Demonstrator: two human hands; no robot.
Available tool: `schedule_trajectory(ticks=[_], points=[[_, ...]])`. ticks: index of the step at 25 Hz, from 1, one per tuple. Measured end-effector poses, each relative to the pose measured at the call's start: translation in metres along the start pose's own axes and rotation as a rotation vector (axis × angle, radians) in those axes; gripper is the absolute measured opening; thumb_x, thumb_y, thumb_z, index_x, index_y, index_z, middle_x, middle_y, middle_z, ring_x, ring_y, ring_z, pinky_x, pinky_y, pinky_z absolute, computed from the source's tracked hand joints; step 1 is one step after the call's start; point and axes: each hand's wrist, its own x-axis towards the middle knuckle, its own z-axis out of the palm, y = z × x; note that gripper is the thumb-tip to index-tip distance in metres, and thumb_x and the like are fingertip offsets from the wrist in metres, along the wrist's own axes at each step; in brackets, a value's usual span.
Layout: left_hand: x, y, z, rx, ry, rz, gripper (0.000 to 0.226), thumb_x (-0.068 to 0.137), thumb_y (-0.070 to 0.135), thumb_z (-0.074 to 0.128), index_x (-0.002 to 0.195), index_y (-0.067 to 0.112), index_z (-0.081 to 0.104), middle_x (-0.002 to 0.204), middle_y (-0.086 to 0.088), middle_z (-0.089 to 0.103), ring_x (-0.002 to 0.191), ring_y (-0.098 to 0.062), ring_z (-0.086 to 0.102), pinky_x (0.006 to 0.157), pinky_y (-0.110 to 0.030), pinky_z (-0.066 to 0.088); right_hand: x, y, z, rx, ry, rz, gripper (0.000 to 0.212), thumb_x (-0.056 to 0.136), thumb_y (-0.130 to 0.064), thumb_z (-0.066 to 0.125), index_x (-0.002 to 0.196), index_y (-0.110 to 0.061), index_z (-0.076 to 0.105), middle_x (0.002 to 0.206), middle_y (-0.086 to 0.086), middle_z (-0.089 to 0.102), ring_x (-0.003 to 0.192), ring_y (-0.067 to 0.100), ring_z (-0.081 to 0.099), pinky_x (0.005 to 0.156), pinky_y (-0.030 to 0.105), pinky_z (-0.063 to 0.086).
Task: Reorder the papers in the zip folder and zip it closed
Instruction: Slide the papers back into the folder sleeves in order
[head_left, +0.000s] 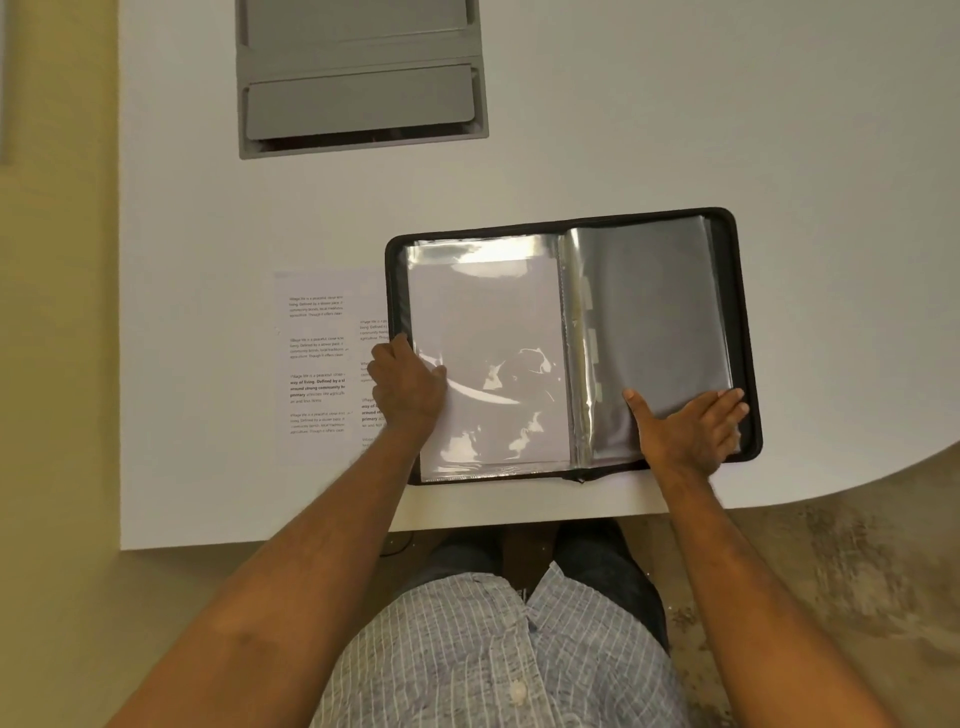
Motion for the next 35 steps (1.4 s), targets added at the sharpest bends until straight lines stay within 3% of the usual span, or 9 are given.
schedule_trajectory(ticks=[7,14,17,19,21,23,26,29,35], points=[[0.001,-0.004,0.002,0.003,0.007,0.019,0.074,0.091,0.036,0.073,0.148,0.008,0.035,0.141,-0.018,0.040,0.131,-0.036,0.042,0.101,-0.046,0.045,-0.002,-0.001,0.003,-0.103,0.086,-0.107,0.119,0.086,-0.086,0.040,0.162,0.000,0.009,0.172,0.018,0.001,0.159,0.037,0.001,0.126,0.056,0.012],[0.002,-0.006,0.003,-0.009,0.012,0.035,0.074,0.090,0.037,0.074,0.147,0.008,0.037,0.140,-0.018,0.041,0.129,-0.036,0.043,0.100,-0.046,0.046,0.001,0.004,0.003,-0.149,0.142,-0.181,0.100,0.092,-0.071,0.054,0.157,0.001,0.028,0.170,0.020,0.013,0.156,0.041,0.014,0.119,0.062,0.032],[0.005,-0.014,0.000,-0.132,0.014,0.038,0.069,0.091,0.038,0.072,0.145,0.011,0.041,0.139,-0.015,0.043,0.129,-0.033,0.043,0.103,-0.047,0.044,0.001,0.002,0.006,-0.105,0.157,-0.221,0.070,0.093,-0.056,0.066,0.137,-0.005,0.047,0.168,0.018,0.021,0.155,0.043,0.019,0.111,0.065,0.042],[0.010,-0.026,-0.004,-0.213,0.091,0.012,0.060,0.093,0.040,0.068,0.141,0.012,0.046,0.136,-0.014,0.047,0.127,-0.033,0.045,0.103,-0.048,0.044,0.000,-0.001,0.009,-0.081,0.165,-0.264,0.049,0.094,-0.045,0.069,0.122,-0.010,0.052,0.167,0.017,0.025,0.154,0.042,0.022,0.108,0.066,0.045],[0.021,-0.045,-0.011,-0.223,0.161,-0.094,0.060,0.094,0.040,0.067,0.142,0.011,0.046,0.142,-0.015,0.044,0.131,-0.035,0.042,0.106,-0.051,0.041,-0.002,-0.003,0.010,-0.033,0.169,-0.270,0.040,0.095,-0.041,0.070,0.117,-0.013,0.053,0.166,0.016,0.026,0.153,0.041,0.024,0.105,0.066,0.047],[0.035,-0.067,-0.020,-0.210,0.150,-0.267,0.072,0.092,0.044,0.069,0.149,0.012,0.038,0.155,-0.015,0.033,0.141,-0.037,0.031,0.114,-0.054,0.034,-0.003,-0.003,0.010,0.014,0.167,-0.247,0.045,0.094,-0.042,0.072,0.122,-0.014,0.051,0.166,0.015,0.025,0.153,0.040,0.024,0.104,0.067,0.048],[0.050,-0.095,-0.036,-0.162,0.090,-0.436,0.093,0.085,0.056,0.072,0.153,0.013,0.026,0.162,-0.014,0.022,0.147,-0.037,0.023,0.118,-0.055,0.028,-0.001,0.000,0.007,0.015,0.160,-0.215,0.071,0.091,-0.047,0.073,0.144,-0.012,0.040,0.168,0.016,0.021,0.154,0.041,0.020,0.106,0.070,0.043],[0.057,-0.109,-0.047,-0.166,0.092,-0.449,0.094,0.079,0.056,0.079,0.148,0.014,0.031,0.151,-0.015,0.034,0.139,-0.036,0.034,0.111,-0.055,0.033,0.000,0.001,0.006,0.028,0.129,-0.203,0.085,0.092,-0.050,0.072,0.155,-0.012,0.029,0.169,0.016,0.019,0.155,0.041,0.017,0.110,0.071,0.037],[0.073,-0.123,-0.060,-0.140,0.037,-0.472,0.090,0.072,0.054,0.086,0.138,0.014,0.039,0.141,-0.013,0.040,0.132,-0.033,0.039,0.107,-0.050,0.039,0.001,-0.004,0.004,0.015,0.133,-0.218,0.082,0.092,-0.048,0.072,0.154,-0.012,0.031,0.166,0.016,0.025,0.153,0.042,0.023,0.107,0.073,0.040]])
